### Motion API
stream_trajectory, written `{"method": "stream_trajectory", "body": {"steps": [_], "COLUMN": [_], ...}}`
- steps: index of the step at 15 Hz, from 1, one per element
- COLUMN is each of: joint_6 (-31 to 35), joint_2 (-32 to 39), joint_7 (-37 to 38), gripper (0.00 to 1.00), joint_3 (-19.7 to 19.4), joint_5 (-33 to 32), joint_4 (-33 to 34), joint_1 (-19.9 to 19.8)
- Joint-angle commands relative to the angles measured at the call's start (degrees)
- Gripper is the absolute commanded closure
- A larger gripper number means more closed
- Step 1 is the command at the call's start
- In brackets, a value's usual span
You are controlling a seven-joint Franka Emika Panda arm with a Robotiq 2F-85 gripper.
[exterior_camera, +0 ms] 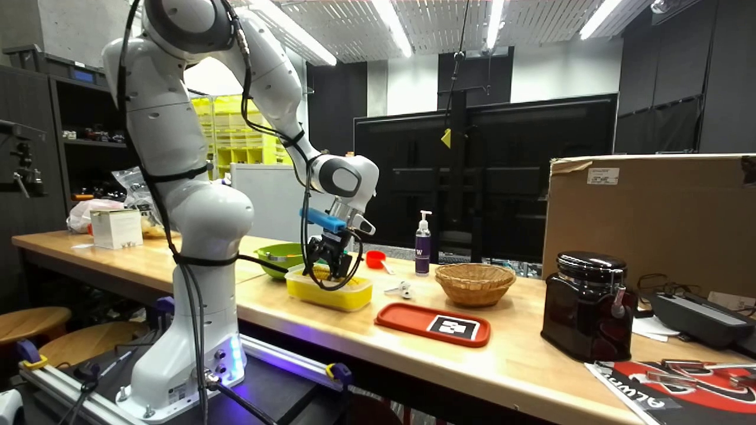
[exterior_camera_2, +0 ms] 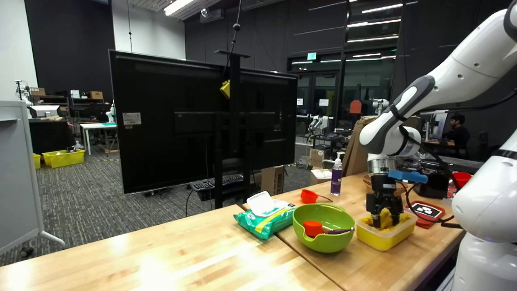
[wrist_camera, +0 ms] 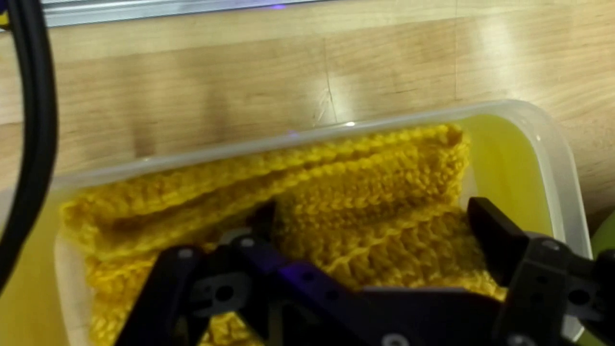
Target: Take the yellow item out of the plastic lunch box
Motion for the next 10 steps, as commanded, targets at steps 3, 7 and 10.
{"method": "stream_trajectory", "body": {"steps": [3, 7, 10], "joint_6": [1.86, 1.76, 1.24], "joint_2": [3.54, 2.63, 1.22], "joint_7": [-2.39, -1.60, -0.44], "gripper": [0.47, 0.76, 0.96], "joint_3": [0.23, 0.71, 1.44], "joint_5": [1.75, 1.11, 0.05], "joint_4": [0.19, -0.29, -0.33], "joint_1": [-0.80, -0.93, -1.05]}}
